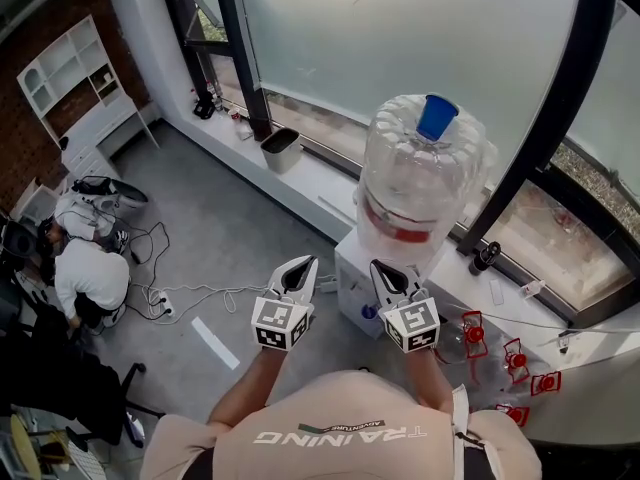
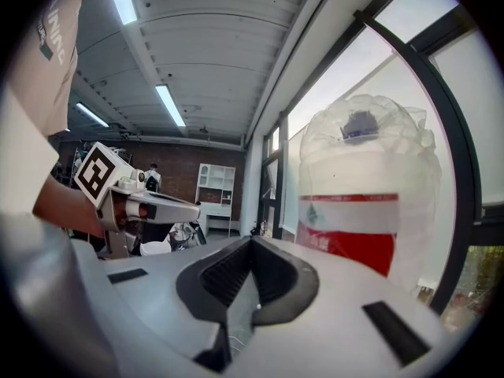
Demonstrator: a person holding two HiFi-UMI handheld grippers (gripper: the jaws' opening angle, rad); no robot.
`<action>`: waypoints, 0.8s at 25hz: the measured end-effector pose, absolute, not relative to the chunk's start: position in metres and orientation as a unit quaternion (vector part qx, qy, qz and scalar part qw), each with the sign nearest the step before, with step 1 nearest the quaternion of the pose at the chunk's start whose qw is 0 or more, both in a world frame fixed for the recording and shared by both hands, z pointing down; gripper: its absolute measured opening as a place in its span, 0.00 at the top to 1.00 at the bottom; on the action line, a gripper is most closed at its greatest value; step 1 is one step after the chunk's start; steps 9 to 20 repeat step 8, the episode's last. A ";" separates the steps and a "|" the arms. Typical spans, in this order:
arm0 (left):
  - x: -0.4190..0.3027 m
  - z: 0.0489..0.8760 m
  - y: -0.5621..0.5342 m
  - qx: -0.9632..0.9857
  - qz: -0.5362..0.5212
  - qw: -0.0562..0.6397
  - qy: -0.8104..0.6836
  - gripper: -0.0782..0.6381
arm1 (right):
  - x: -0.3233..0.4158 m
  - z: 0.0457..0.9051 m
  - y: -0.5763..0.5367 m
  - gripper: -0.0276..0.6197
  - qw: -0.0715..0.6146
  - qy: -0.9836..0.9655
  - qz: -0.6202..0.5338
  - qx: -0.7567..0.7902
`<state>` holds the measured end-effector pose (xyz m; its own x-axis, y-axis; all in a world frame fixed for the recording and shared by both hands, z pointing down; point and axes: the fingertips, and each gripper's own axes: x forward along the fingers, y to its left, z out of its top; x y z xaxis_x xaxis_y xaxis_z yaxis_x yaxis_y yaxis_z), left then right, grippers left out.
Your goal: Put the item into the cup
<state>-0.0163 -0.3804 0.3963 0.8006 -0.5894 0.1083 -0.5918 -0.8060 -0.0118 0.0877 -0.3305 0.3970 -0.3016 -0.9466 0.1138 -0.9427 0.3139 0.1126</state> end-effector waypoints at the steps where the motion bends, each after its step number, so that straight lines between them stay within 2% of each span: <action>1: -0.016 0.396 -0.382 0.949 0.054 0.010 -0.311 0.88 | 0.088 0.396 -0.331 0.94 0.083 -0.807 -0.014 0.585; 20: -0.010 0.401 -0.393 0.947 0.061 0.002 -0.316 0.88 | 0.099 0.394 -0.341 0.94 0.095 -0.802 -0.031 0.589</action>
